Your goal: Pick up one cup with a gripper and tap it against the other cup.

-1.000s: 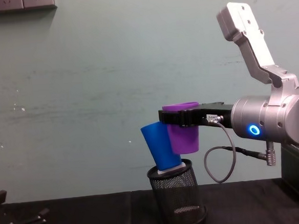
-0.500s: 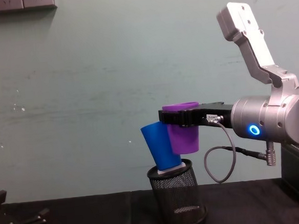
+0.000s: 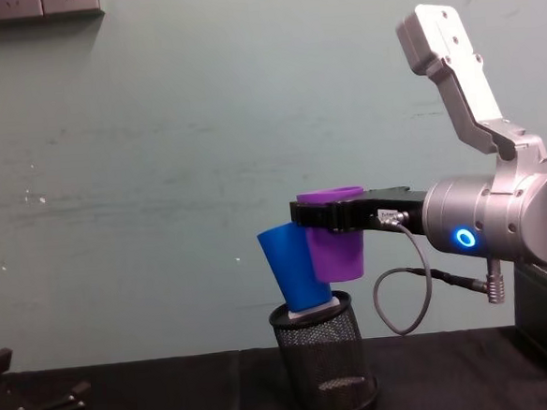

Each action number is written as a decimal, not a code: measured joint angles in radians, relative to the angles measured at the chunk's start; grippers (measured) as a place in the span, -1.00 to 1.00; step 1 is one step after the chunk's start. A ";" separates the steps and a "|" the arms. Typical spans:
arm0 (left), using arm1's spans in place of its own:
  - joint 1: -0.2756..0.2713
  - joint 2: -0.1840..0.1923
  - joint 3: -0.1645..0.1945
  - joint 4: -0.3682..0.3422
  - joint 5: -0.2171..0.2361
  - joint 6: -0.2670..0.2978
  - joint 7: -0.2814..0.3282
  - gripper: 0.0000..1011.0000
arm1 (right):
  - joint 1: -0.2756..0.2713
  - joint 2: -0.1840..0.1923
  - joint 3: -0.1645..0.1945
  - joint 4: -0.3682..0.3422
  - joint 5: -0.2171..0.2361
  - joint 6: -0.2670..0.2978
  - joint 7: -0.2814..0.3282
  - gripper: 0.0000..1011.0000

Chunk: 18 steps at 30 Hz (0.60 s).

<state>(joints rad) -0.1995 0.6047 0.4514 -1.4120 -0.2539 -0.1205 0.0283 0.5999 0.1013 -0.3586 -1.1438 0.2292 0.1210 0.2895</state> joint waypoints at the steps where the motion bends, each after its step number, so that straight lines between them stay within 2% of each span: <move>1: 0.000 0.000 0.000 0.000 0.000 0.000 0.000 0.98 | 0.000 0.000 0.000 0.000 0.000 0.000 0.000 0.45; 18: 0.000 0.000 0.000 0.000 0.000 0.000 0.000 0.98 | 0.000 0.000 0.000 0.000 0.000 0.000 0.000 0.45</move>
<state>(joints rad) -0.1995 0.6047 0.4514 -1.4120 -0.2539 -0.1205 0.0283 0.5999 0.1013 -0.3586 -1.1438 0.2292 0.1210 0.2895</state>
